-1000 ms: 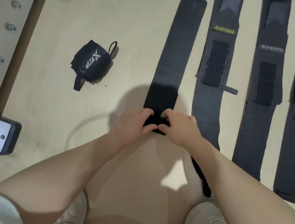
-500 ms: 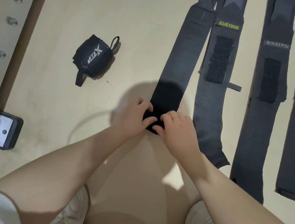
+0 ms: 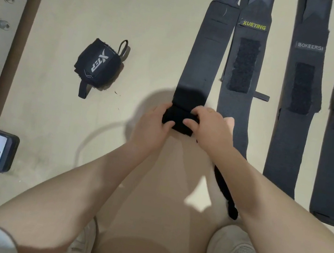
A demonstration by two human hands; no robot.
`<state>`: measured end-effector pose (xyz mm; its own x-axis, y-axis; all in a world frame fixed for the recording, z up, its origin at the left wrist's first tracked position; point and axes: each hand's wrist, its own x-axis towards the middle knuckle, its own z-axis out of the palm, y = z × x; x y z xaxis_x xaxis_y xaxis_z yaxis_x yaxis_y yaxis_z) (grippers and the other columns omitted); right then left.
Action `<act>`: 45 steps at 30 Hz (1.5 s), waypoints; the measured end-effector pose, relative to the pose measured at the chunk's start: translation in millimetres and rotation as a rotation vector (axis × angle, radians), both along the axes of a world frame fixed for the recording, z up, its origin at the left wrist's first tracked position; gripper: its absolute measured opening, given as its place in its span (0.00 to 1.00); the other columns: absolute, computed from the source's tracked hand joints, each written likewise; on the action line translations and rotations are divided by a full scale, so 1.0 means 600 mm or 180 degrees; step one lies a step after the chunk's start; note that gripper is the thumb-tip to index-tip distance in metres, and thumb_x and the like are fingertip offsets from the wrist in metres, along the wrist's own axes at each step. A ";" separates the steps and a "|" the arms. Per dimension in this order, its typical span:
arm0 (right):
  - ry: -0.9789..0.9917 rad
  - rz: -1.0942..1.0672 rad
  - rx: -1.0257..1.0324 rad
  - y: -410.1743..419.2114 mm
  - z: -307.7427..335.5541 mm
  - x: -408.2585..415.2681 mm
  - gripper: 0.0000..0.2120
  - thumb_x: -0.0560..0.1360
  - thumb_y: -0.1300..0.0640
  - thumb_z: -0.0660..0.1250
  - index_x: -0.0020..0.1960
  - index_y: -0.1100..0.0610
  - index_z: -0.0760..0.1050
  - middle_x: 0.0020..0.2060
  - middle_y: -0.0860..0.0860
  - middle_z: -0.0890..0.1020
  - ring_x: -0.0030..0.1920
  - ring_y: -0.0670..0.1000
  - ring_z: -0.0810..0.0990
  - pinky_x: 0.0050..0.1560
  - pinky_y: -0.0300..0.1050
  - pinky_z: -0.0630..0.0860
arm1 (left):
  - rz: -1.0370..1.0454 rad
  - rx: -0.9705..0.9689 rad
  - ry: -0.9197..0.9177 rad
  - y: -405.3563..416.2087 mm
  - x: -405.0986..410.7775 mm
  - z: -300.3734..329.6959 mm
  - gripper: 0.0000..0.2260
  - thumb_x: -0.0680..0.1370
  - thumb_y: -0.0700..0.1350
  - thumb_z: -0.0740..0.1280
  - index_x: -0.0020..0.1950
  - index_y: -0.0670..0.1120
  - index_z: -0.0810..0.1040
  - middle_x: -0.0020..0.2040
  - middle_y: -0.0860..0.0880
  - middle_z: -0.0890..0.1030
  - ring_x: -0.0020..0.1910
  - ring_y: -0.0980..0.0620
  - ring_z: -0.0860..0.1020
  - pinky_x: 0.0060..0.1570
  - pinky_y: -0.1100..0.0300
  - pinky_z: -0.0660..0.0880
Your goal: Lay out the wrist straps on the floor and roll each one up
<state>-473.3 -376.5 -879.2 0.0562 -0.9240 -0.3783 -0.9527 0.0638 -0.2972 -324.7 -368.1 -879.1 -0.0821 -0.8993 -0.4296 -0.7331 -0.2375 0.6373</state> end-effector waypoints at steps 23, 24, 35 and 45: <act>-0.1273 -0.0969 0.0590 -0.051 0.003 -0.018 0.20 0.77 0.50 0.65 0.66 0.55 0.66 0.57 0.53 0.77 0.57 0.53 0.76 0.53 0.48 0.73 | 0.0241 0.0752 -0.0778 -0.096 -0.026 0.013 0.16 0.79 0.58 0.60 0.45 0.46 0.74 0.41 0.47 0.75 0.42 0.47 0.73 0.39 0.59 0.65; -0.1160 -0.1023 0.0550 -0.058 0.002 -0.017 0.19 0.78 0.49 0.64 0.65 0.54 0.66 0.57 0.52 0.77 0.56 0.53 0.75 0.53 0.50 0.73 | 0.0310 0.0806 -0.0815 -0.106 -0.028 0.010 0.18 0.78 0.58 0.60 0.45 0.44 0.74 0.42 0.46 0.75 0.42 0.46 0.73 0.39 0.58 0.65; 0.0214 0.0602 -0.0996 -0.036 -0.030 -0.016 0.21 0.72 0.61 0.64 0.65 0.58 0.72 0.56 0.54 0.80 0.53 0.58 0.79 0.53 0.49 0.71 | 0.0585 0.1159 -0.0734 -0.170 -0.035 0.013 0.18 0.74 0.57 0.68 0.37 0.45 0.67 0.30 0.46 0.76 0.22 0.50 0.75 0.30 0.61 0.70; -0.2571 -0.0876 0.1482 -0.038 0.060 -0.049 0.11 0.76 0.51 0.67 0.56 0.53 0.77 0.48 0.49 0.83 0.50 0.50 0.81 0.52 0.43 0.76 | 0.0164 0.0323 0.1092 -0.068 0.006 0.063 0.08 0.79 0.48 0.62 0.55 0.48 0.78 0.53 0.49 0.78 0.53 0.52 0.76 0.50 0.64 0.73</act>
